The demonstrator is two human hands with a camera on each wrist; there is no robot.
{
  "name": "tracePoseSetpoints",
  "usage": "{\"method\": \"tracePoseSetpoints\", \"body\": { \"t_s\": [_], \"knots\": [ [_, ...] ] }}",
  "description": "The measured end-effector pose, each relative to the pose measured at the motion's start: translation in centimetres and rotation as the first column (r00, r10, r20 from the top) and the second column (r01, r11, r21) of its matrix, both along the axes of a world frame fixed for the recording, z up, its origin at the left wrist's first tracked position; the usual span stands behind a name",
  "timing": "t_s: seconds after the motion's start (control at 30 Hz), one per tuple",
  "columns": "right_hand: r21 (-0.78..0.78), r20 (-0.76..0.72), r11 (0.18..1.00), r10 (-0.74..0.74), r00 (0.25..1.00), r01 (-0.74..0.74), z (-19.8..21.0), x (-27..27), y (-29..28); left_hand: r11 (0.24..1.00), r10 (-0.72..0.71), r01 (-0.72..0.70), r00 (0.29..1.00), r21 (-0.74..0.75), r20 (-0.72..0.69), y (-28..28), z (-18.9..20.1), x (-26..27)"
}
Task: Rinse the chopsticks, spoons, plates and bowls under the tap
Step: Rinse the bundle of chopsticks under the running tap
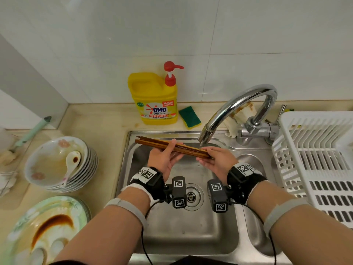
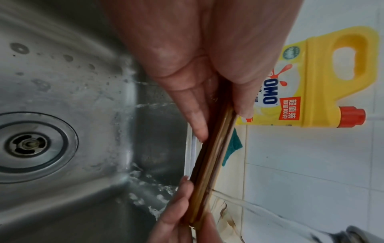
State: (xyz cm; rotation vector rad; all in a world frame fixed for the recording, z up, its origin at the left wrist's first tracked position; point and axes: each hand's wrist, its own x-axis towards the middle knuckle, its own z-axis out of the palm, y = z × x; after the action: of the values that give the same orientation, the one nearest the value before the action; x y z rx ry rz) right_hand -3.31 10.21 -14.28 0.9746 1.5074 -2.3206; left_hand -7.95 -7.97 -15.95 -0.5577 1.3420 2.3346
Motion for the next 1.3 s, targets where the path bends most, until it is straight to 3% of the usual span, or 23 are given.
{"method": "tracePoseSetpoints", "body": {
  "t_s": [0.2, 0.33, 0.47, 0.63, 0.87, 1.0, 1.07, 1.13, 1.2, 1.3],
  "knots": [
    [-0.031, -0.035, 1.000, 0.003, 0.999, -0.004, 0.9, -0.1, -0.3, 0.998, 0.045, -0.045, 0.999, 0.040, 0.015, -0.6, 0.1, 0.1],
    [0.038, -0.108, 0.999, -0.013, 0.994, 0.017, 1.6, 0.7, 1.1, 0.982, 0.051, -0.078, 0.987, 0.171, 0.152, 1.0, -0.2, 0.7],
    [0.044, -0.162, 0.998, -0.046, 0.986, 0.053, 2.8, 2.2, 3.7, 0.955, -0.060, -0.012, 0.970, 0.295, 0.235, 3.3, -0.7, 1.0],
    [0.028, -0.162, 0.989, -0.139, 0.977, 0.145, 3.2, 3.7, 6.4, 0.933, -0.143, 0.054, 0.963, 0.355, 0.229, 6.8, -0.6, 1.5],
    [0.103, -0.133, 0.965, -0.227, 0.965, 0.242, 1.8, 4.8, 8.1, 0.921, -0.280, 0.204, 0.939, 0.333, 0.200, 8.5, 0.1, 2.2],
    [0.241, -0.022, 0.959, -0.150, 0.989, 0.150, 0.7, 4.9, 7.6, 0.941, -0.280, 0.230, 0.941, 0.249, 0.190, 8.1, 0.2, 2.7],
    [0.470, 0.065, 0.881, 0.031, 0.997, -0.058, 0.3, 4.9, 7.4, 0.958, -0.256, 0.225, 0.950, 0.178, 0.178, 7.7, 0.1, 2.9],
    [0.655, 0.156, 0.696, 0.256, 0.954, -0.294, 0.7, 4.8, 6.9, 0.969, -0.239, 0.226, 0.959, 0.104, 0.149, 7.1, 0.2, 3.2],
    [0.750, 0.262, 0.467, 0.440, 0.859, -0.468, 1.4, 4.6, 6.1, 0.972, -0.234, 0.236, 0.966, -0.003, 0.109, 6.3, 0.4, 3.4],
    [0.784, 0.403, 0.188, 0.572, 0.715, -0.592, 2.4, 4.2, 4.2, 0.935, -0.271, 0.271, 0.962, -0.229, 0.035, 4.9, 0.9, 3.7]
  ]
}}
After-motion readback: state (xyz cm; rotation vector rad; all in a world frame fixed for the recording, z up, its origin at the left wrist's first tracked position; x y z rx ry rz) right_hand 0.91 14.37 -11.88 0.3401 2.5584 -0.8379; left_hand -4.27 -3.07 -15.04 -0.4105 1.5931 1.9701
